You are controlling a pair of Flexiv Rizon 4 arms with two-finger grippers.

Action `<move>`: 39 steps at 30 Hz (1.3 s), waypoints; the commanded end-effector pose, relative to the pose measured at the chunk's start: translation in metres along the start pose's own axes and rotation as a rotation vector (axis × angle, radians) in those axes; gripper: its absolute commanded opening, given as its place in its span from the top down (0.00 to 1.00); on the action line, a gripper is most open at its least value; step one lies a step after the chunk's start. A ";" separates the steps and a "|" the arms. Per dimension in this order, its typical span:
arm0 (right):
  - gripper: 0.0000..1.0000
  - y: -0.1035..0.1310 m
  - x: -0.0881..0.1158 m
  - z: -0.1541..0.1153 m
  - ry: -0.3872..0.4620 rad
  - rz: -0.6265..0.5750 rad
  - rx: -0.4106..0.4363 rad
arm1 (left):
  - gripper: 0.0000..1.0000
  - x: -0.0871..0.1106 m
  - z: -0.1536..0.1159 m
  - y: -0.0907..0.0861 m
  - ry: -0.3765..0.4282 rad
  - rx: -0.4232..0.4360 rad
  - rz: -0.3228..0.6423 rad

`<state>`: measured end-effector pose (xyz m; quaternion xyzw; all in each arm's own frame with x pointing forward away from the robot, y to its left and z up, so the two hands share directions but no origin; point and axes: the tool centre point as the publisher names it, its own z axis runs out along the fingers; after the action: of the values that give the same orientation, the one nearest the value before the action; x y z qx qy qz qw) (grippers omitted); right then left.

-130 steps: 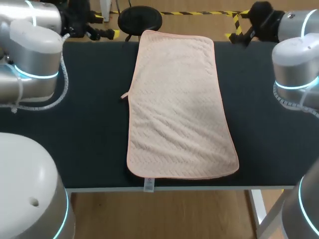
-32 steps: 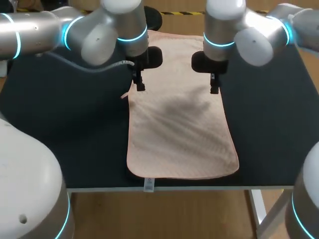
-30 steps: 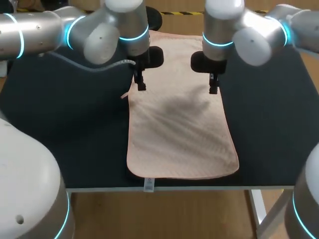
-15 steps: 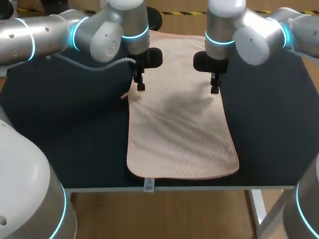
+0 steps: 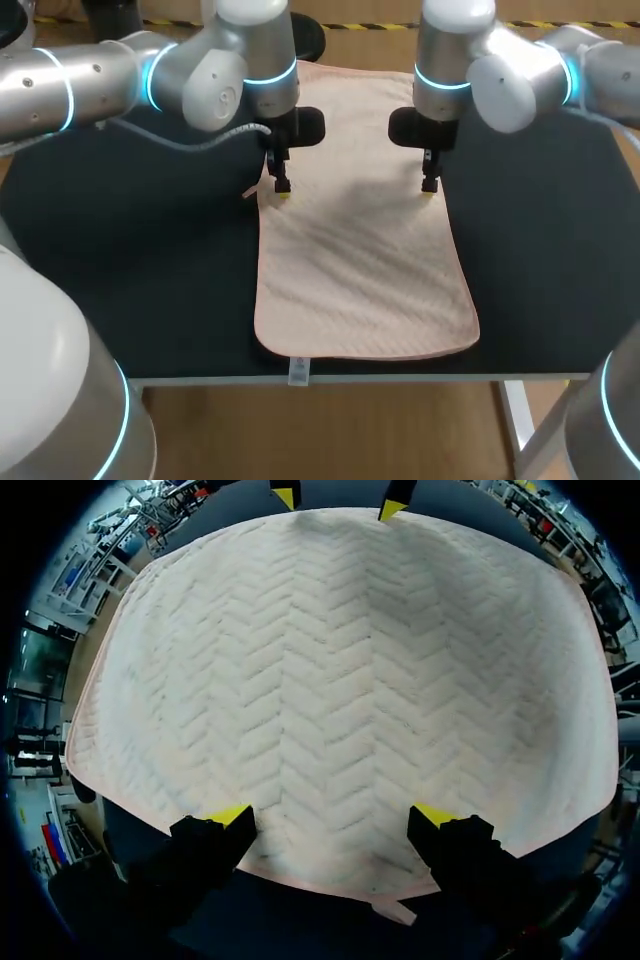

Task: Fold the towel

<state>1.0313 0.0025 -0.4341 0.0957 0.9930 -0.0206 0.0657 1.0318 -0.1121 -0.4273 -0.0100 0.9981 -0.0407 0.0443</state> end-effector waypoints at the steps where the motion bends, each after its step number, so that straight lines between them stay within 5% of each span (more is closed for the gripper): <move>1: 0.00 0.003 -0.004 0.005 0.013 -0.008 0.005 | 0.00 -0.006 0.011 -0.004 0.016 -0.010 0.006; 18: 0.00 0.004 -0.004 0.023 0.055 -0.039 0.011 | 0.00 -0.007 0.021 -0.003 0.041 -0.004 0.013; 19: 0.09 0.004 -0.004 0.024 0.057 -0.041 0.012 | 0.00 -0.007 0.021 -0.003 0.041 -0.004 0.014; 20: 0.51 0.004 -0.005 0.025 0.060 -0.042 0.012 | 0.00 -0.007 0.021 -0.003 0.040 -0.003 0.015; 21: 0.64 0.004 -0.005 0.025 0.063 -0.046 0.010 | 0.00 -0.007 0.021 -0.003 0.040 -0.003 0.016; 22: 1.00 0.004 -0.004 0.025 0.066 -0.049 0.007 | 0.24 -0.007 0.021 -0.003 0.040 -0.001 0.017; 23: 1.00 0.004 -0.004 0.026 0.067 -0.052 0.005 | 0.64 -0.007 0.021 -0.003 0.040 0.000 0.017; 24: 1.00 0.004 -0.003 0.026 0.068 -0.056 0.003 | 0.95 -0.007 0.021 -0.003 0.041 0.001 0.017; 25: 1.00 0.004 -0.003 0.026 0.070 -0.059 0.001 | 1.00 -0.007 0.021 -0.004 0.041 0.003 0.017; 39: 1.00 -0.007 0.015 -0.005 0.047 -0.105 -0.016 | 1.00 0.003 -0.012 -0.005 0.015 0.030 0.007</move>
<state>1.0253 0.0057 -0.4411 0.0453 0.9982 -0.0176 0.0349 1.0363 -0.1225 -0.4302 -0.0052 0.9979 -0.0569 0.0311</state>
